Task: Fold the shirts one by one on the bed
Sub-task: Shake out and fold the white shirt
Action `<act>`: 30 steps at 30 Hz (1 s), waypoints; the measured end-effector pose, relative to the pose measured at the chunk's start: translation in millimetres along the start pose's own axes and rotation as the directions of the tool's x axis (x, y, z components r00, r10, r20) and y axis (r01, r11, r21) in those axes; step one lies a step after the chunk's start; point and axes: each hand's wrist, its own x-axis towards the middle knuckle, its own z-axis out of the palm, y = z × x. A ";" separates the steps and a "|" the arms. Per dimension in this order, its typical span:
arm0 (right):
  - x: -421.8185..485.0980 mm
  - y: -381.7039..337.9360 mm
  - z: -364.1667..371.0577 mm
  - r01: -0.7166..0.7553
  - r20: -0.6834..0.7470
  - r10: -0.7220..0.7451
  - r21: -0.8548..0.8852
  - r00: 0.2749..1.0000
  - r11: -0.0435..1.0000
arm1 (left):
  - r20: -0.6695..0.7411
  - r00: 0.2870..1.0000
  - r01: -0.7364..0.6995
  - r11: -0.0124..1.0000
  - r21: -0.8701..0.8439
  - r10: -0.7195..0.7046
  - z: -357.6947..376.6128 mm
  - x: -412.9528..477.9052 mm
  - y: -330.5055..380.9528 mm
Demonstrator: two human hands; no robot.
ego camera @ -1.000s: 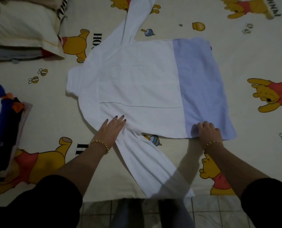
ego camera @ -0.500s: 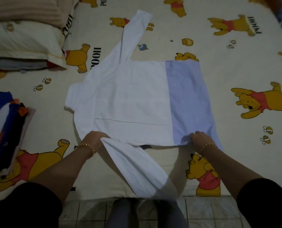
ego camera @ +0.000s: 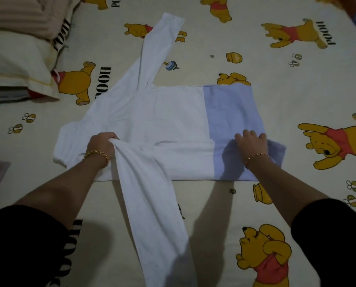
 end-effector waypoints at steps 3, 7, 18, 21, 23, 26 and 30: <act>21.2 -0.6 12.3 -0.063 -0.113 0.078 0.138 0.991 0.988 | -0.113 0.994 0.019 0.998 0.065 -0.012 11.9 21.8 -0.7; 25.7 -16.4 30.4 -0.056 -0.075 0.074 0.221 0.994 0.974 | -0.076 0.991 0.122 0.963 0.240 -0.106 29.9 25.6 -18.2; 20.0 -144.9 -10.4 0.139 -0.134 -0.076 0.560 0.988 0.817 | -0.045 0.998 -0.037 0.956 0.292 0.053 2.0 51.2 -46.8; 11.2 -184.6 -26.7 -0.013 0.131 -0.125 0.739 0.983 0.674 | -0.110 0.994 -0.003 0.983 0.182 0.024 -3.5 55.2 -43.1; 8.6 -200.1 -32.1 -0.029 0.216 -0.209 0.757 0.954 0.653 | -0.119 0.990 -0.061 0.989 0.133 0.077 -1.9 53.8 -37.5; 13.4 -206.6 -35.5 -0.057 0.278 -0.307 0.818 0.910 0.572 | -0.015 0.951 -0.306 0.945 0.115 0.310 2.6 49.9 -21.4; 20.6 -195.8 -41.0 -0.231 0.285 -0.227 0.944 0.931 0.237 | 0.411 0.831 -0.494 0.837 0.234 0.375 26.8 50.2 1.7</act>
